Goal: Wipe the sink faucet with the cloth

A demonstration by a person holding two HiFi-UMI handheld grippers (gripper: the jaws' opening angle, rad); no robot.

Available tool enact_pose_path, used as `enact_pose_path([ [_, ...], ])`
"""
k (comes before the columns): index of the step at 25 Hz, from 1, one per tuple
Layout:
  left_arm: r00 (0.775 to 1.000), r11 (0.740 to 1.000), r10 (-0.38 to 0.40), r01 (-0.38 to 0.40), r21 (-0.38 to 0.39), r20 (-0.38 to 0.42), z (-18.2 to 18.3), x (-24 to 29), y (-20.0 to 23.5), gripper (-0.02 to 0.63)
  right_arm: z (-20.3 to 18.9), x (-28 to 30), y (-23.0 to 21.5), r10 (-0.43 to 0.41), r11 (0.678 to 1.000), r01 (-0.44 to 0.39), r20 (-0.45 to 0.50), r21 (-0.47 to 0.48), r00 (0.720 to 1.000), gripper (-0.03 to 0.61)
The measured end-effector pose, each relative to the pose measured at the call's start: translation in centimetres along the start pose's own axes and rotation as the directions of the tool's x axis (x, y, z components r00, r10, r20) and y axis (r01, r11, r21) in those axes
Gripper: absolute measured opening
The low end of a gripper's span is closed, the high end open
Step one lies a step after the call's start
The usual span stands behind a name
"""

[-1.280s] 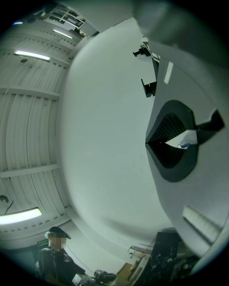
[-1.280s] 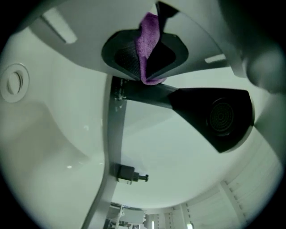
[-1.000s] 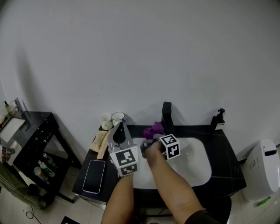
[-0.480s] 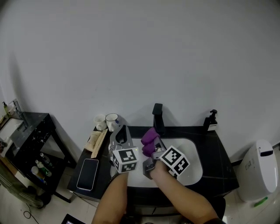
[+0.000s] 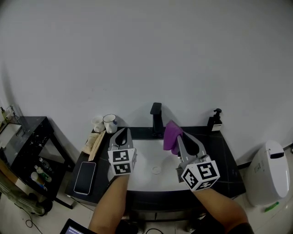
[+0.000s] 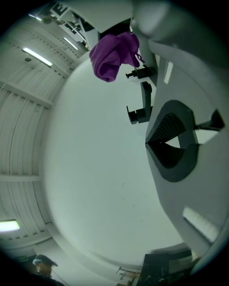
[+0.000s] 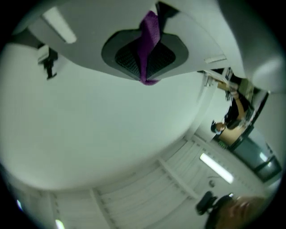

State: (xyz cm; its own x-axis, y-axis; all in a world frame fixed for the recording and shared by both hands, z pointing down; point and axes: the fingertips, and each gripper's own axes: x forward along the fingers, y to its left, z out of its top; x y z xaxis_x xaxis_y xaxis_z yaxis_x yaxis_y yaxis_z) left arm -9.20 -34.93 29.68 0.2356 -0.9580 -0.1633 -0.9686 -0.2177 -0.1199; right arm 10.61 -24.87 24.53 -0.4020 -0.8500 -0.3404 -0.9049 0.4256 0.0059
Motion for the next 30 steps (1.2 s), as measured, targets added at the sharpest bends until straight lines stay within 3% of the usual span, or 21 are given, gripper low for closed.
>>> enact_pose_path([
  [3, 0.999, 1.0, -0.027, 0.027, -0.004, -0.025, -0.8, 0.4, -0.8, 0.017, -0.4, 1.2, -2.3, -0.027, 0.982, 0.024, -0.017, -0.185, 0.999, 0.041],
  [7, 0.998, 0.998, -0.053, 0.052, -0.023, -0.041, -1.5, 0.9, -1.5, 0.017, -2.2, 3.8, -6.2, -0.056, 0.971, 0.033, -0.093, -0.236, 0.994, 0.041],
  [11, 0.997, 0.997, -0.074, 0.074, -0.005, -0.03, -1.7, 1.5, -2.4, 0.017, -3.1, 5.6, -9.0, -0.055, 0.951, 0.028, -0.078, -0.309, 0.995, 0.041],
  [13, 0.996, 0.996, -0.087, 0.088, 0.014, -0.019, -1.6, 1.8, -2.9, 0.017, -3.7, 5.8, -10.4, -0.1, 0.954, 0.073, -0.08, -0.291, 0.992, 0.041],
  [17, 0.996, 0.996, -0.087, 0.087, 0.016, -0.015, -1.4, 1.5, -3.1, 0.017, -5.0, 4.9, -11.6, -0.145, 0.981, 0.127, -0.121, -0.146, 0.982, 0.041],
  [22, 0.998, 0.997, -0.062, 0.062, -0.038, 0.01, -0.5, 0.9, -1.9, 0.017, -3.6, 3.9, -10.5, -0.141, 0.973, 0.116, -0.115, -0.2, 0.983, 0.04],
  [30, 0.998, 0.998, -0.054, 0.054, -0.009, 0.019, 0.0, 0.4, -2.0, 0.017, -4.5, 2.8, -10.5, -0.145, 0.968, 0.112, -0.135, -0.223, 0.98, 0.04],
])
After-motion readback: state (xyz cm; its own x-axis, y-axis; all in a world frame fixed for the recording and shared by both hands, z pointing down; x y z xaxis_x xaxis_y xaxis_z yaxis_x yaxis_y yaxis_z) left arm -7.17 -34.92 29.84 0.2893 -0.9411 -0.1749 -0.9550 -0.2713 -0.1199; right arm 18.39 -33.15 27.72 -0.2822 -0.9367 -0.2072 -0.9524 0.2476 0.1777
